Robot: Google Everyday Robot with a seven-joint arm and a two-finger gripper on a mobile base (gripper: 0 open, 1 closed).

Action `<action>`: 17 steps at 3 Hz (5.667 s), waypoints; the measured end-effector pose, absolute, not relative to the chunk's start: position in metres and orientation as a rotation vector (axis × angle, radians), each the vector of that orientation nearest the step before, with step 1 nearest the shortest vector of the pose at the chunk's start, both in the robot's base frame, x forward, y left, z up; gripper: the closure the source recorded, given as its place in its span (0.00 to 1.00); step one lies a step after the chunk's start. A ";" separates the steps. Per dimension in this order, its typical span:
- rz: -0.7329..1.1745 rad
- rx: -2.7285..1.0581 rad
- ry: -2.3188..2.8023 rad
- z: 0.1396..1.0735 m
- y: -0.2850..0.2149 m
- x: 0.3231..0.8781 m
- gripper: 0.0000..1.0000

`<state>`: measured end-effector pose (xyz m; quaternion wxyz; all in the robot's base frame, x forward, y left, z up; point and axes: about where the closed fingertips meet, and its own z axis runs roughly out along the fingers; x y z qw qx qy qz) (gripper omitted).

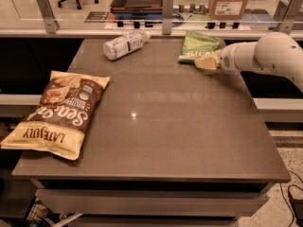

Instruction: Move green jalapeno chip bag near brown chip bag

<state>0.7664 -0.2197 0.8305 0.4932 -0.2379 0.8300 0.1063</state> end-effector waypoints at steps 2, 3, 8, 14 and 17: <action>0.265 -0.583 2.016 0.827 -0.215 0.767 0.88; 0.268 -0.585 2.017 0.825 -0.213 0.768 1.00; 0.341 -0.618 1.859 0.914 -0.241 0.734 1.00; 0.530 -0.926 1.736 0.950 -0.159 0.570 1.00; 0.649 -1.078 1.645 0.918 -0.103 0.482 1.00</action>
Offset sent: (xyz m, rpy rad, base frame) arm 0.0004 0.0021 -0.0015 0.0007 0.0020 0.0029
